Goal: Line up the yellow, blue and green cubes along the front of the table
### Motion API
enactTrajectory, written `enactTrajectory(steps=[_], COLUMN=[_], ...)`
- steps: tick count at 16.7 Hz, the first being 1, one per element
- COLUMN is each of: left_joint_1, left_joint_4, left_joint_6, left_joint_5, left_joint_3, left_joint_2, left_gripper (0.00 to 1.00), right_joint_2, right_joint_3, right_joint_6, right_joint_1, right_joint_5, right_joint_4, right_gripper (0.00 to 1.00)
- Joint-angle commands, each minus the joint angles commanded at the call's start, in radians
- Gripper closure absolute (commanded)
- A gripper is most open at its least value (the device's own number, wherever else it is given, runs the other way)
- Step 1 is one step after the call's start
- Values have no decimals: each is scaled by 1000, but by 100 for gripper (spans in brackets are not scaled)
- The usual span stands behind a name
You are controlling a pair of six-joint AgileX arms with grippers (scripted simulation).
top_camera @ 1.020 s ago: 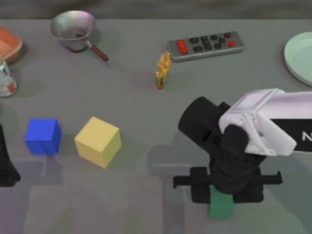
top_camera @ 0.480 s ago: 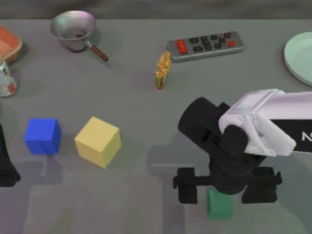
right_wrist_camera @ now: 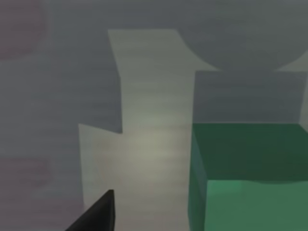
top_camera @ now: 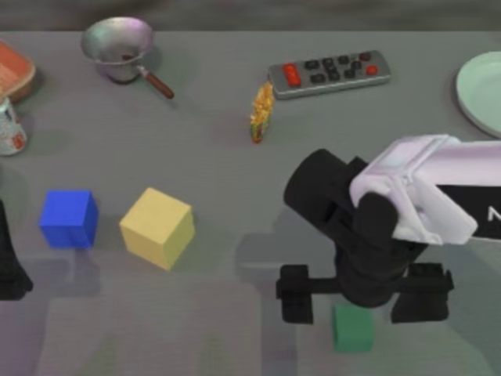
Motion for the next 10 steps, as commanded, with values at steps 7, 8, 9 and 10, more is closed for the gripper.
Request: enactTrajectory(steps=[7, 8, 9, 10], left_joint_1=[0, 0, 0, 0], left_joint_4=[0, 0, 0, 0], left_joint_6=[0, 0, 0, 0], left_joint_5=[0, 0, 0, 0], left_joint_3=[0, 0, 0, 0], left_joint_2=[0, 0, 0, 0], left_gripper=[0, 0, 0, 0], right_joint_2=[-90, -93, -93, -93], right_joint_3=[135, 137, 137, 137], right_joint_6=[2, 1, 1, 1], right_joint_1=[7, 7, 7, 7], right_joint_5=[0, 0, 0, 0], right_joint_4=[-230, -234, -234, -234], right_gripper=[0, 0, 0, 0])
